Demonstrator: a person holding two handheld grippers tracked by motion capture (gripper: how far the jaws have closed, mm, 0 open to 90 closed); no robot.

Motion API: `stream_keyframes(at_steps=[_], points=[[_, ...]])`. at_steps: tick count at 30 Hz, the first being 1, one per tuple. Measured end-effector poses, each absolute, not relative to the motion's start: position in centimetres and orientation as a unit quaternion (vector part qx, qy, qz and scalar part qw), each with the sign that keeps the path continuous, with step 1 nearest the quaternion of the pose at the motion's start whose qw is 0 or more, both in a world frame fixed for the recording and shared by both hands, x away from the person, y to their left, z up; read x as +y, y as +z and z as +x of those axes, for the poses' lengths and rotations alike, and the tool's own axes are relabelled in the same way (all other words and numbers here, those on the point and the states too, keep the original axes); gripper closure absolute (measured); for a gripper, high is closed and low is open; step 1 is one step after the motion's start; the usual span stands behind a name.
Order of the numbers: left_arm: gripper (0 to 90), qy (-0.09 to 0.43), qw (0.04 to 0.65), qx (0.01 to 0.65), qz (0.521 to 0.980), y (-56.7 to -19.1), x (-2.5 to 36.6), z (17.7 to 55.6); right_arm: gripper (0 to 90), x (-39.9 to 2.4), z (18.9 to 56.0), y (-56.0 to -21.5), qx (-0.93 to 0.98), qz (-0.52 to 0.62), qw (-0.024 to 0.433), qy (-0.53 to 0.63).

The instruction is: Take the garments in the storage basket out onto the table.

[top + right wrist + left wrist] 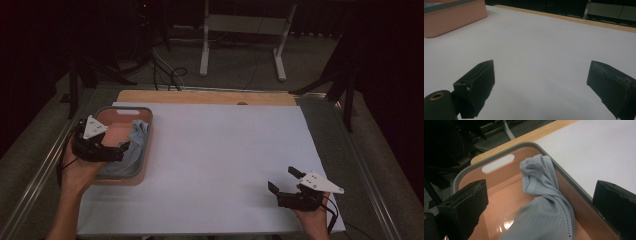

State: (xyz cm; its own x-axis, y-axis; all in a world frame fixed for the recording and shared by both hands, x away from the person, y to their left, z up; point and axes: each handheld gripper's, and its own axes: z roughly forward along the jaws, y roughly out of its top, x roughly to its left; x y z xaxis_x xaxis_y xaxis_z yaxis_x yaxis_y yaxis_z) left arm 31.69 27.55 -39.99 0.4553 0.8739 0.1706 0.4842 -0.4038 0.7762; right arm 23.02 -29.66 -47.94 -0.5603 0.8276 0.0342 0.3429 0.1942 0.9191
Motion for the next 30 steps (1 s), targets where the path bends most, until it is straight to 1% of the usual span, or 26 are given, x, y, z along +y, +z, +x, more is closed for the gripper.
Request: stream_keyframes(at_steps=[13,30], points=[[0.5,0.276,0.304,0.443,0.797,-40.5,27.8,33.0,7.6,-29.6,23.0,-48.0,0.733,0.4,0.244,0.493],[0.5,0.256,0.278,0.439,0.815,-41.4,27.6,34.1,7.6,-29.6,23.1,-48.0,0.735,0.398,0.244,0.492]])
